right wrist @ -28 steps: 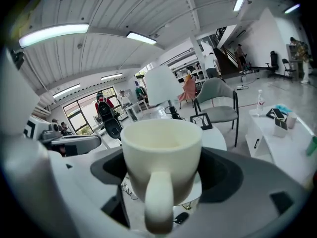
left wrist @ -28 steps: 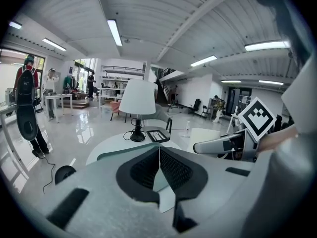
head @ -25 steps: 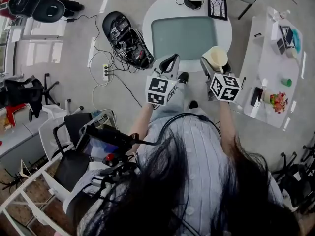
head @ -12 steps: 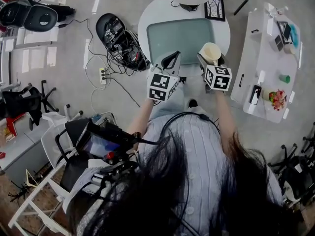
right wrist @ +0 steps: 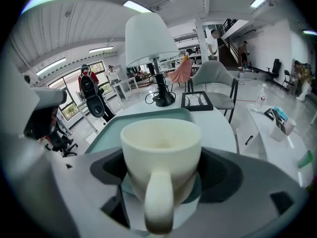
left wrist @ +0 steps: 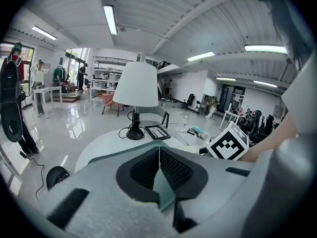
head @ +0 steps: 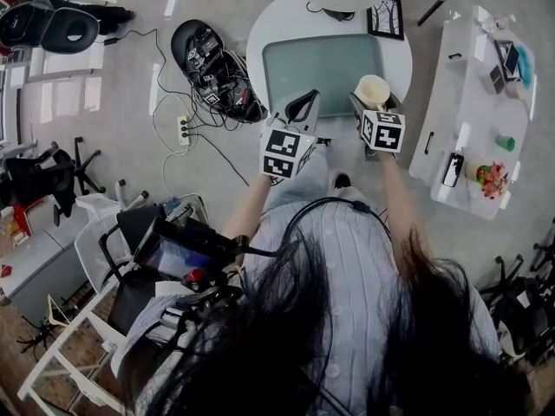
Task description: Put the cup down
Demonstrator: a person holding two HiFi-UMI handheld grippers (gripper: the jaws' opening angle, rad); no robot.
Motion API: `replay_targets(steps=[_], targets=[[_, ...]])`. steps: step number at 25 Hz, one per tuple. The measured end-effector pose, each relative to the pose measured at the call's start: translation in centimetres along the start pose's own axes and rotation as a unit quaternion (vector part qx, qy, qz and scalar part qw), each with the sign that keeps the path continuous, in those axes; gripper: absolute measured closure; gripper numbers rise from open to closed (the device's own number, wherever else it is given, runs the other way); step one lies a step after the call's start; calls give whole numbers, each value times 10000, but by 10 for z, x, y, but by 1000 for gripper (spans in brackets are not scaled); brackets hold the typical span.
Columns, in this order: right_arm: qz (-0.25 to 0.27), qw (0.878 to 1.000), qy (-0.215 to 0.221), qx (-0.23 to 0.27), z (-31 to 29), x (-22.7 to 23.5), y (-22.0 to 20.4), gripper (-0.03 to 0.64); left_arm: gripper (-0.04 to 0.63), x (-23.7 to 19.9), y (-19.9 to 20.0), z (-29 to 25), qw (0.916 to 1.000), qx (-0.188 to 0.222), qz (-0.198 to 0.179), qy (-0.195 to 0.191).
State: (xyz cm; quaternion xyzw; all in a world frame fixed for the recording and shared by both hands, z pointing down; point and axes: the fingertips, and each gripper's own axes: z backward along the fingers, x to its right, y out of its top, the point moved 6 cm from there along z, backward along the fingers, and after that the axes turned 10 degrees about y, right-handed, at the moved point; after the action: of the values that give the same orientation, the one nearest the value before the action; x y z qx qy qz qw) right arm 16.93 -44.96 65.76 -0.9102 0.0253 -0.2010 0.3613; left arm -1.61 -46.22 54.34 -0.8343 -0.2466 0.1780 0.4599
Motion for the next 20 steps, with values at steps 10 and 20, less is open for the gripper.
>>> replay_targets(steps=[10,20], targets=[[617,9978,55,224,-4,-6,0,219,577,-4,-2,3,9999,-21,36,96],[1153,9930,65,-267,-11,-8,-11,219,577,0,-2,5,10000,-15,12,94]])
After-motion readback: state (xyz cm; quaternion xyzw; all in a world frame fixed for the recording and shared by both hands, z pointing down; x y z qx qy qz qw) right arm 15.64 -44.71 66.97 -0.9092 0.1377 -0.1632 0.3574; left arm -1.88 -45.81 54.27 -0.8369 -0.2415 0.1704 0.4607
